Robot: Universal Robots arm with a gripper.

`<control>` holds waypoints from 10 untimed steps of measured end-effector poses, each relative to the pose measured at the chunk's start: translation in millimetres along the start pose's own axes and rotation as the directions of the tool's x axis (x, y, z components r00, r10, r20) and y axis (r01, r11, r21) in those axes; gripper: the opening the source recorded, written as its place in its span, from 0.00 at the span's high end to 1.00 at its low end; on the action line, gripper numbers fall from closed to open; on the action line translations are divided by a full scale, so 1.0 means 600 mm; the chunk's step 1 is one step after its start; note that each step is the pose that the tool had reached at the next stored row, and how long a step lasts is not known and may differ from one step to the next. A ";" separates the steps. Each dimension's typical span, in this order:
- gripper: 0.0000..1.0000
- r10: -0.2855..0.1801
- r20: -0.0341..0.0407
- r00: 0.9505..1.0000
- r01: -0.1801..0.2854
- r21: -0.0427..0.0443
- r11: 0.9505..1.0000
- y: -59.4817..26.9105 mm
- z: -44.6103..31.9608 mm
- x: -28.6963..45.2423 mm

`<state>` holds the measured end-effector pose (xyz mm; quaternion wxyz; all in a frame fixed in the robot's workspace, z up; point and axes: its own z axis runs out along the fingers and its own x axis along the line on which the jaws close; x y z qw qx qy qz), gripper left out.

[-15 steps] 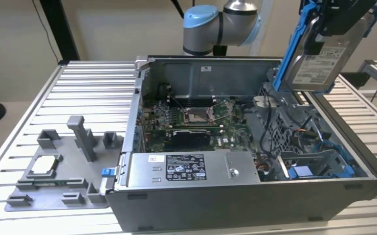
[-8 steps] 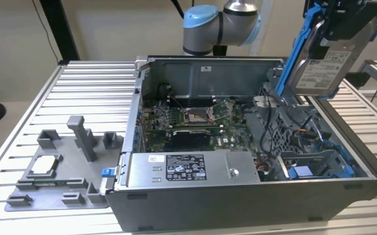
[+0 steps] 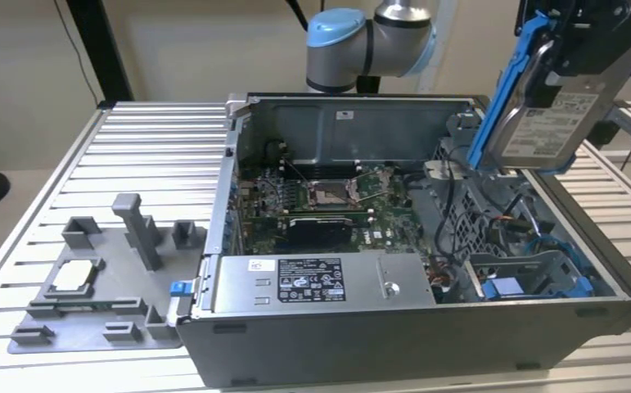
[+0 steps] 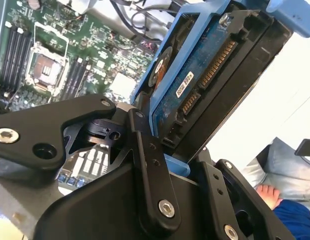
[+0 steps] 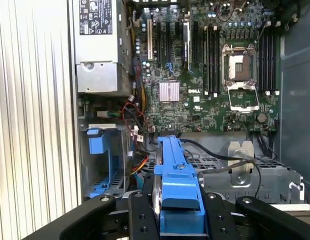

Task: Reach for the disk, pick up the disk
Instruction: 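Pick up the disk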

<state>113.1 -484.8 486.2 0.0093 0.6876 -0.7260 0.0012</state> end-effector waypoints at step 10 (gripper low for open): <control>1.00 0.000 0.000 1.000 0.000 0.000 1.000 -0.002 0.000 0.032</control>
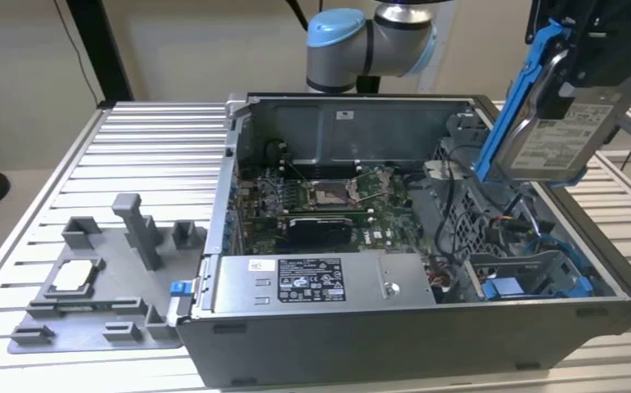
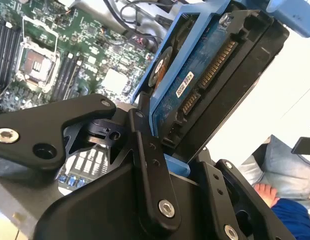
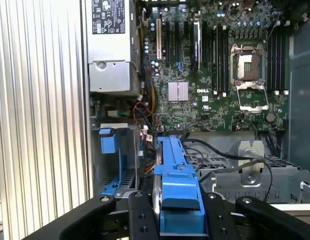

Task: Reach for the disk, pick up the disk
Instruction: 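Pick up the disk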

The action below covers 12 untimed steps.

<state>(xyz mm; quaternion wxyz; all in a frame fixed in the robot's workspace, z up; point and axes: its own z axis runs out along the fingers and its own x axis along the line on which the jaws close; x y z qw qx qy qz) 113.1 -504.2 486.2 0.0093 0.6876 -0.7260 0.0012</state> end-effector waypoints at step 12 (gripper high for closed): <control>1.00 0.000 0.000 1.000 0.000 0.000 1.000 -0.003 0.001 0.050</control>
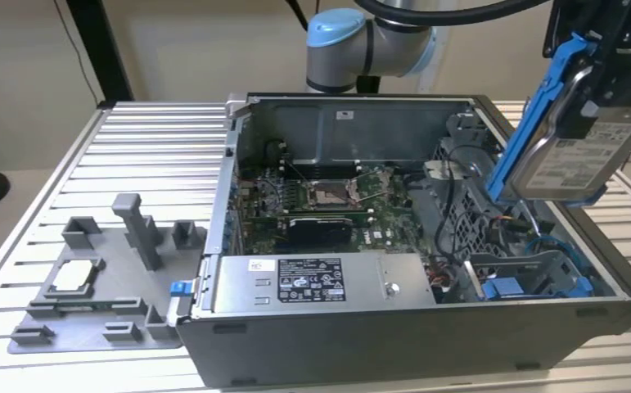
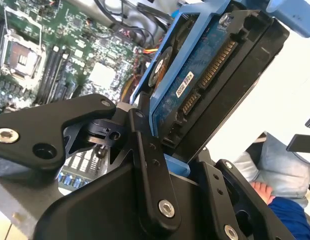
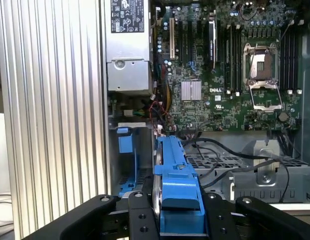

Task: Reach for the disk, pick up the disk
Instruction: 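Pick up the disk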

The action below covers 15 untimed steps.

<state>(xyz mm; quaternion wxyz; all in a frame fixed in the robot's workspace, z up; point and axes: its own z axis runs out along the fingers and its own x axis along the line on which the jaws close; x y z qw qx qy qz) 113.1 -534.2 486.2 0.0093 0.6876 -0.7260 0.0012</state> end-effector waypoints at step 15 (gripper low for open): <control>1.00 0.000 0.000 1.000 0.000 0.000 1.000 -0.004 0.001 0.066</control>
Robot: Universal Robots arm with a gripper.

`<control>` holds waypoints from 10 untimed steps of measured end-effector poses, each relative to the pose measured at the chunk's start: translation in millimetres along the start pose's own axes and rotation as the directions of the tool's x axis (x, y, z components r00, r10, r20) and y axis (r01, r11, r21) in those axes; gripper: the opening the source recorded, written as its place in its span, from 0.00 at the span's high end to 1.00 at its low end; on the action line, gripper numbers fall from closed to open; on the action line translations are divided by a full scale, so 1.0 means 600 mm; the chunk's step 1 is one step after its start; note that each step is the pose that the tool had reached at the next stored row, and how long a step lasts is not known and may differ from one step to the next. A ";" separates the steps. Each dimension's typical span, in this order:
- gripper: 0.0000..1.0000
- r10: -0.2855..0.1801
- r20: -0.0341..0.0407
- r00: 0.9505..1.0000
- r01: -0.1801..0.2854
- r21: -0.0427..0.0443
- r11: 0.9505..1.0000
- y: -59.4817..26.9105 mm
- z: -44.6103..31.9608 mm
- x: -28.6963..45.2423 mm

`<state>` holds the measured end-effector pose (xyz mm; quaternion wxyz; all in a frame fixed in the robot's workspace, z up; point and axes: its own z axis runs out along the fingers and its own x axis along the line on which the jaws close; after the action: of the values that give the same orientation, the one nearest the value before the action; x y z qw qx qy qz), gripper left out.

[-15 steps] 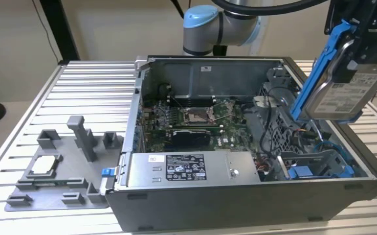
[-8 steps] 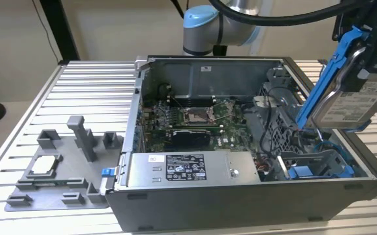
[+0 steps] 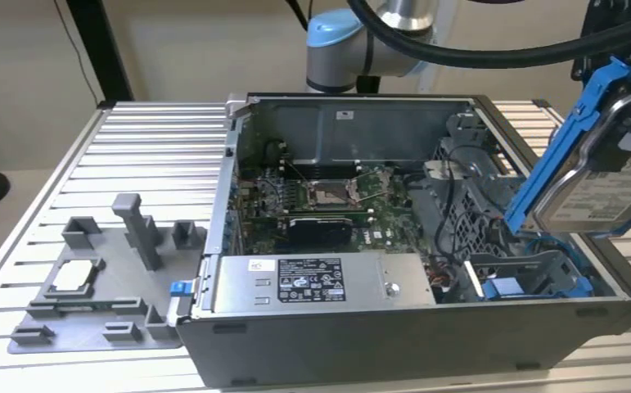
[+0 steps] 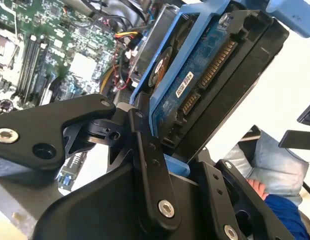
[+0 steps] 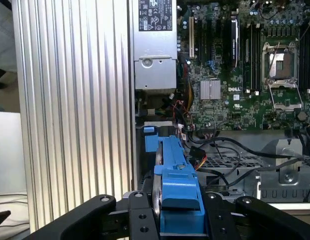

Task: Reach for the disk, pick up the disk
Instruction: 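Pick up the disk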

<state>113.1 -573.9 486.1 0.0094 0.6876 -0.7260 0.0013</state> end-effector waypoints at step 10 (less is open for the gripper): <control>1.00 -0.012 0.000 1.000 0.012 0.000 1.000 0.002 0.006 0.004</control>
<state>111.8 -576.4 482.8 0.0094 0.6918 -0.7220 0.0013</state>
